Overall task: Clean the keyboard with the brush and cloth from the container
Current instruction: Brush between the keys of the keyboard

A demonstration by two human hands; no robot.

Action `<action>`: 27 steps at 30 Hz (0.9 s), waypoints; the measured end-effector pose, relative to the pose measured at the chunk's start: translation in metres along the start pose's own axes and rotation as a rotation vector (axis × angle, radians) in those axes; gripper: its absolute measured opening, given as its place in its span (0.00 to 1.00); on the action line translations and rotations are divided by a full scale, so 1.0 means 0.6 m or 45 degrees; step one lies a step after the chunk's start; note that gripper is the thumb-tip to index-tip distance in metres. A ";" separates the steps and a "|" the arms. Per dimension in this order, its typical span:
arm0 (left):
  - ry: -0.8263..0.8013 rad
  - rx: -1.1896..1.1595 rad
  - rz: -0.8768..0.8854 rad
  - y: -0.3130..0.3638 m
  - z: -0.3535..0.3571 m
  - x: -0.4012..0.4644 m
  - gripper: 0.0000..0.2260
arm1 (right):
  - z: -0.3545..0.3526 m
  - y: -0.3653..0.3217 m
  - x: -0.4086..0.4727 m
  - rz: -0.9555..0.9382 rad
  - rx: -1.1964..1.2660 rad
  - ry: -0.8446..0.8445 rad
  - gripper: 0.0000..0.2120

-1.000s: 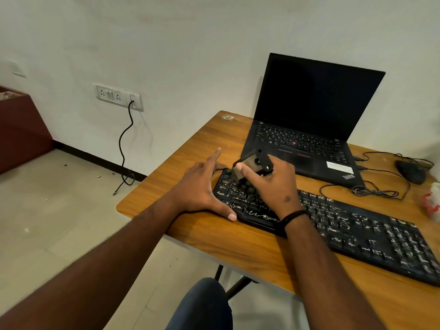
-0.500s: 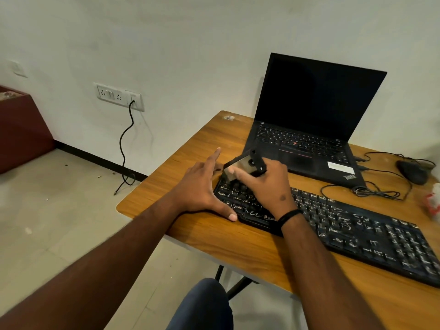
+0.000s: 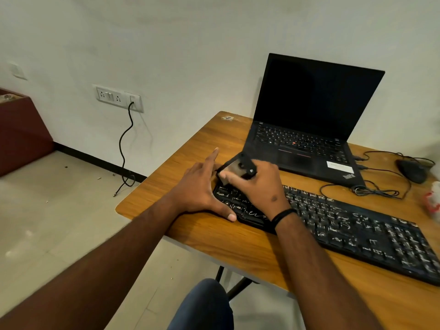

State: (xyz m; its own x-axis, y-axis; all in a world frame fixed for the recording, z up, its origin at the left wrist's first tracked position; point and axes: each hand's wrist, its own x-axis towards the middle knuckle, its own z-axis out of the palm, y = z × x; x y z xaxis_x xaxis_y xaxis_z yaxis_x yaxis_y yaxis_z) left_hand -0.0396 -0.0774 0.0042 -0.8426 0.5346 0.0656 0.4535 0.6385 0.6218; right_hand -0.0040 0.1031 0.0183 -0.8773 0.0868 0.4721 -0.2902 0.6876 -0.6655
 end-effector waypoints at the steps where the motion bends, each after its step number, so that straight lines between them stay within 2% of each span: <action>1: -0.001 -0.001 0.000 0.001 -0.001 -0.001 0.71 | -0.001 -0.002 0.000 0.010 -0.024 -0.034 0.15; 5: -0.001 -0.002 0.018 0.004 0.000 -0.003 0.72 | -0.040 -0.004 0.013 0.076 -0.039 -0.049 0.15; 8: 0.001 -0.005 0.018 0.001 -0.001 -0.002 0.73 | -0.095 0.010 0.017 0.174 0.088 -0.170 0.12; 10: 0.000 -0.001 0.013 -0.001 -0.001 0.000 0.73 | -0.116 0.015 0.016 0.194 0.011 -0.244 0.12; 13: 0.000 0.005 0.017 0.000 -0.001 0.000 0.73 | -0.128 0.002 0.021 0.110 -0.177 -0.226 0.13; 19: 0.011 -0.008 0.015 0.008 -0.003 -0.005 0.71 | -0.082 -0.044 0.063 -0.007 -0.334 -0.495 0.19; 24: 0.045 -0.004 -0.004 0.000 -0.002 -0.002 0.69 | -0.034 -0.070 0.085 -0.032 -0.184 -0.522 0.18; 27: 0.024 0.008 0.014 0.002 -0.003 -0.002 0.73 | -0.048 -0.063 0.095 0.001 -0.292 -0.551 0.18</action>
State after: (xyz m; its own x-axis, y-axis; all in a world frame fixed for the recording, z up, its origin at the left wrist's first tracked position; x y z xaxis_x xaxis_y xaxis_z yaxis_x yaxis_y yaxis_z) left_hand -0.0387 -0.0781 0.0063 -0.8427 0.5313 0.0875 0.4650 0.6361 0.6157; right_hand -0.0319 0.1029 0.0869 -0.9701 -0.1868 0.1552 -0.2401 0.8330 -0.4984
